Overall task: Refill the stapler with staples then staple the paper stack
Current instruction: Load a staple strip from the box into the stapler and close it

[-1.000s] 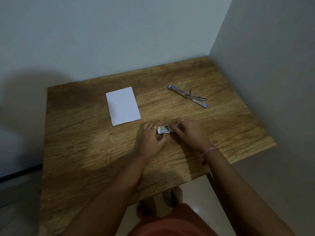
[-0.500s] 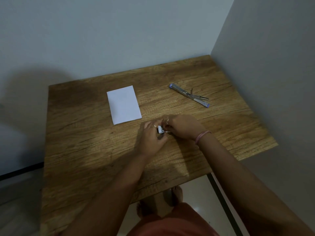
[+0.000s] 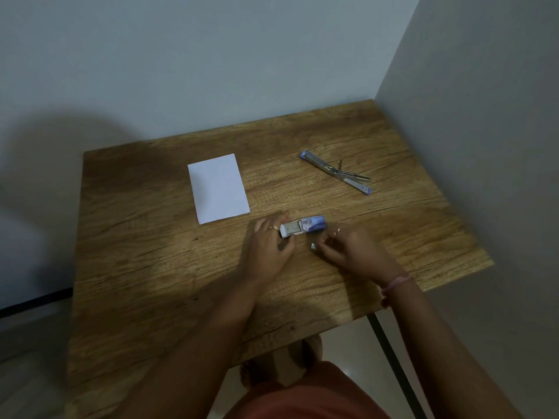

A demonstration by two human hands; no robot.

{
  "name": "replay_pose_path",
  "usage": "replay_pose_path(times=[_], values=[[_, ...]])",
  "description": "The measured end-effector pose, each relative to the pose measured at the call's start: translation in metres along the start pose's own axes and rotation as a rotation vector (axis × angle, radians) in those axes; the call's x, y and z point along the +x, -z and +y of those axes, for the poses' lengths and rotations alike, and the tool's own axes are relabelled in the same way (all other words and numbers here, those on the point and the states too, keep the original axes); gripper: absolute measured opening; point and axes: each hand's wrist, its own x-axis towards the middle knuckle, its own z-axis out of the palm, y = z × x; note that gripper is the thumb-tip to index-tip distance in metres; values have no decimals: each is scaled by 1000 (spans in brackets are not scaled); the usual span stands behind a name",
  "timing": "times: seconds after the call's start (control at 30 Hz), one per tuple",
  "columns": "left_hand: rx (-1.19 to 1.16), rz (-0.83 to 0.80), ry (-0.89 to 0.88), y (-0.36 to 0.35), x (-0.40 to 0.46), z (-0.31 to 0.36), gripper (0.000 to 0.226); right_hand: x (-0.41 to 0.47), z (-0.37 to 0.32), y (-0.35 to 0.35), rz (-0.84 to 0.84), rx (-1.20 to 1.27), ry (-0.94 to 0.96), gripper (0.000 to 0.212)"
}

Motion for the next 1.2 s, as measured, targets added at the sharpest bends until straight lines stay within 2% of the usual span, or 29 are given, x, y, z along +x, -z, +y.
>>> replay_pose_path(times=[0.1,0.23,0.3,0.43,0.6,0.8,0.93,1.07,1.2], values=[[38,-4,-6,-3,1,-2,48,-12,9,-3,-43,-48,-24,12],[68,-15,-9,-5,3,-6,49,-12,22,2,-14,125,-69,12],[71,-16,-10,-6,3,-7,49,-5,31,6,56,189,-162,14],[65,-7,-23,-6,3,-8,47,15,48,8,241,86,-283,11],[60,0,-20,-6,2,-8,46,38,55,16,91,-45,-167,24],[59,-13,-9,-5,1,-8,44,45,54,25,-23,-162,-108,22],[58,-7,-9,-6,1,-9,44,46,54,18,-19,-211,-120,24],[48,-3,-4,-6,1,-9,44,46,53,10,25,-143,-184,20],[62,-7,-2,-6,1,-9,44,51,30,10,136,-40,-51,9]])
